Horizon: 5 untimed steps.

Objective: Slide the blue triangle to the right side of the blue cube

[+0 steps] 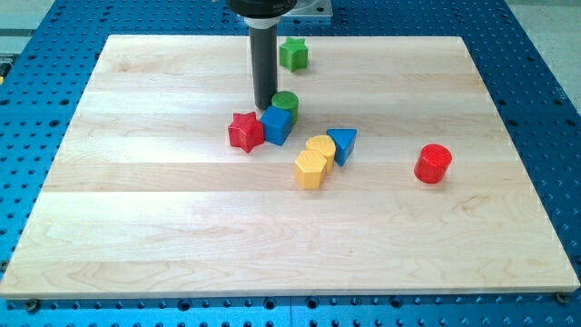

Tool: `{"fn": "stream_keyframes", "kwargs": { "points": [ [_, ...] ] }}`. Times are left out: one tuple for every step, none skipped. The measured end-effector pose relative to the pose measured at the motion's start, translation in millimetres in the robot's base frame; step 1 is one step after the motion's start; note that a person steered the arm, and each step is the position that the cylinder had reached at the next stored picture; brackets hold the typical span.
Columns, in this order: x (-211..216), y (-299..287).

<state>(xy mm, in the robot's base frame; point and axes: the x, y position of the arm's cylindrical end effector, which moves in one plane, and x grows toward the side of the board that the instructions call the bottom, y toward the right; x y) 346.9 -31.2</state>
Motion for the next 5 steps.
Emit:
{"fn": "stream_keyframes", "kwargs": {
  "points": [
    [-32, 83],
    [32, 161],
    [111, 176],
    [109, 143],
    [89, 101]
  ]
}}
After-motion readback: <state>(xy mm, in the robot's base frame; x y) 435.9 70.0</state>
